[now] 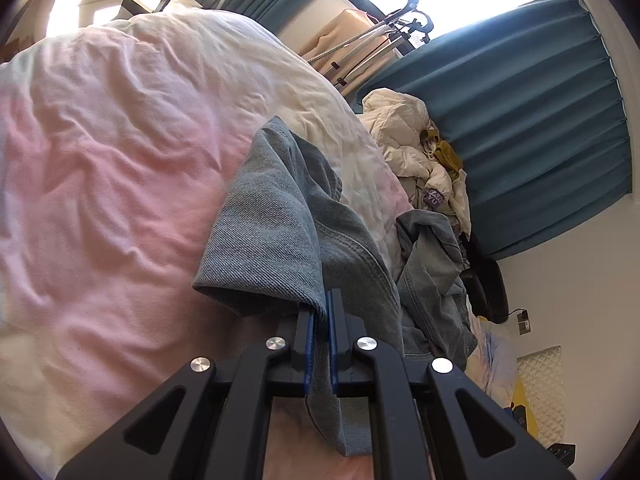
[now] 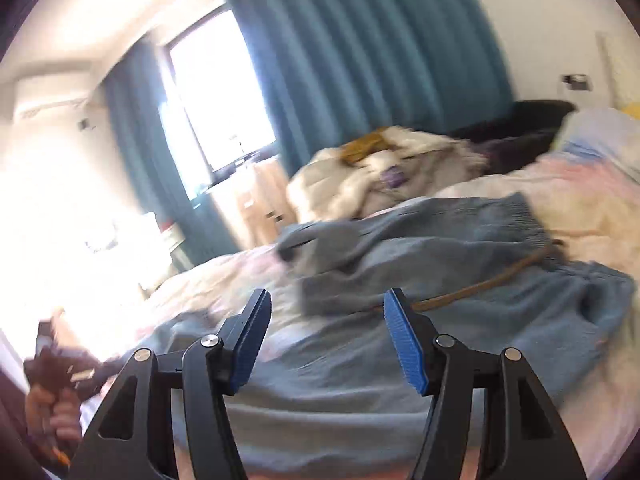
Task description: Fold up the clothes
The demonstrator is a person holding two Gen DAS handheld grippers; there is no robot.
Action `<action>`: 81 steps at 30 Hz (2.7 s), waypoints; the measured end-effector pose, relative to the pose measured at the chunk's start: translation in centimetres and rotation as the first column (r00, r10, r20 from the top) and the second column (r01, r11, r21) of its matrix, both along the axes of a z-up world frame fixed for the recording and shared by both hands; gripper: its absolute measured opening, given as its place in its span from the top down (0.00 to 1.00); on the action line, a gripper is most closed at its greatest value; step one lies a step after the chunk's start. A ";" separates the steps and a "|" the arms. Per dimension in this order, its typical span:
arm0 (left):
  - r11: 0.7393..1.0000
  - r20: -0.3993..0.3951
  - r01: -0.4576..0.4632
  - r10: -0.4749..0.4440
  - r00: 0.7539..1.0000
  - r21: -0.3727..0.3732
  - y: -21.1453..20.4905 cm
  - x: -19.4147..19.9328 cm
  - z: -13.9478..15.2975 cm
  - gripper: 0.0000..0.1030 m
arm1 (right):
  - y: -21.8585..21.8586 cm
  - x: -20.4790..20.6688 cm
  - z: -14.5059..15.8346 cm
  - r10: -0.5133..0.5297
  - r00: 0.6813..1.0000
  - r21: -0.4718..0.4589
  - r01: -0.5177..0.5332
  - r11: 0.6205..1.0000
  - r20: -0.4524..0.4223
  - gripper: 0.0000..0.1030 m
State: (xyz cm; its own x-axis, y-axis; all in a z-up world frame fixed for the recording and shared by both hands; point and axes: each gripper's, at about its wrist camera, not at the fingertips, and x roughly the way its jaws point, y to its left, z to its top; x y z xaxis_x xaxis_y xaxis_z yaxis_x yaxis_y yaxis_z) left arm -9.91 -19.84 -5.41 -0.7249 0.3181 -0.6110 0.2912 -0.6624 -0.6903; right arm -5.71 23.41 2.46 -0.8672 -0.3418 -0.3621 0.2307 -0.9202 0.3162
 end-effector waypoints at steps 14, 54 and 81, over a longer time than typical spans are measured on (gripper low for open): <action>0.998 -0.032 0.042 -0.040 0.999 0.039 1.1 -1.4 -0.4 0.92 | -22.9 -1.5 -9.2 0.510 0.847 0.275 -0.532 0.801 0.150 0.44; 0.933 -0.058 -0.171 0.199 0.978 0.315 -1.0 -2.2 -4.0 0.56 | -12.7 -1.2 -0.3 0.367 0.930 -0.061 -0.367 0.928 -0.015 0.97; 0.924 -0.224 -0.371 0.383 0.896 0.097 -10.7 2.7 2.7 0.94 | -24.5 -0.7 -13.9 0.654 0.636 -0.096 -0.683 0.724 0.411 0.94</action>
State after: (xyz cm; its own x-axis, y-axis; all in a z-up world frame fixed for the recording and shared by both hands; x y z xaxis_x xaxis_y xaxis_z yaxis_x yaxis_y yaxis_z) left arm -7.22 -30.58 -2.72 -0.9167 0.0186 -0.3991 0.3378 -0.4974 -0.7991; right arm -6.37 -1.07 -11.44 -0.1873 -0.7350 -0.6516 0.6613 -0.5849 0.4697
